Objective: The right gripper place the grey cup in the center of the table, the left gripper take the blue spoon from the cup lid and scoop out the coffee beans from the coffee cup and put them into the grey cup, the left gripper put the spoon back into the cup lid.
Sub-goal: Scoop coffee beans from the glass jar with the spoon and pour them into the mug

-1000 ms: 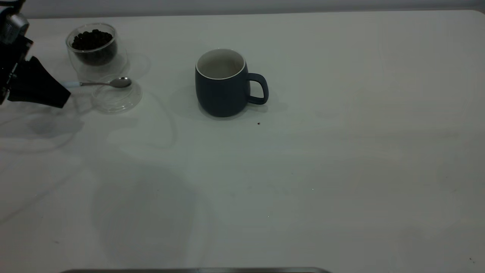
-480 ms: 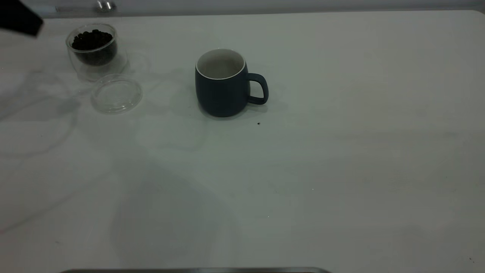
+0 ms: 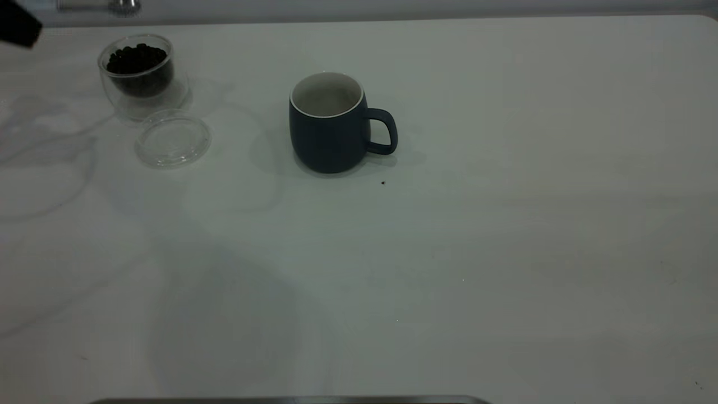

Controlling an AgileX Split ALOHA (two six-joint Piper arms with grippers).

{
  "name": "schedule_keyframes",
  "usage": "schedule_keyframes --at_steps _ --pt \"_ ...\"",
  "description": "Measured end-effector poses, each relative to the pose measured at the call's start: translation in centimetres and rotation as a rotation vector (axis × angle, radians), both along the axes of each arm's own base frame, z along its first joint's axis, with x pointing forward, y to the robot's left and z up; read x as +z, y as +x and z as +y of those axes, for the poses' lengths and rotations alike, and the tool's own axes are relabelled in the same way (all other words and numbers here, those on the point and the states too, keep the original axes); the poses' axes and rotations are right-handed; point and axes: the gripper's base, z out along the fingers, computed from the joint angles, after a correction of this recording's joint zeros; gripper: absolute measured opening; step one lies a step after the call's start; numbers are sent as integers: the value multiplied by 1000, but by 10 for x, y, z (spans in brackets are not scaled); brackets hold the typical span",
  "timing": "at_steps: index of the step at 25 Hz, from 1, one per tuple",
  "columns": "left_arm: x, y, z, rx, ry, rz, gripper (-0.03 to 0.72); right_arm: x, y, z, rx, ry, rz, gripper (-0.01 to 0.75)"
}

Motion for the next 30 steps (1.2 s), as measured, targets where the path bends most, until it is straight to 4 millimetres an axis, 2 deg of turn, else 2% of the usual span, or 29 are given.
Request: schedule_keyframes --at_steps 4,8,18,30 --pt "-24 0 2 3 10 39 96 0 0 0 0 0 0 364" --pt "-35 2 3 24 27 42 96 0 0 0 0 0 0 364" --pt "-50 1 1 23 17 72 96 0 0 0 0 0 0 364" --pt "-52 2 -10 -7 -4 90 96 0 0 0 0 0 0 364"
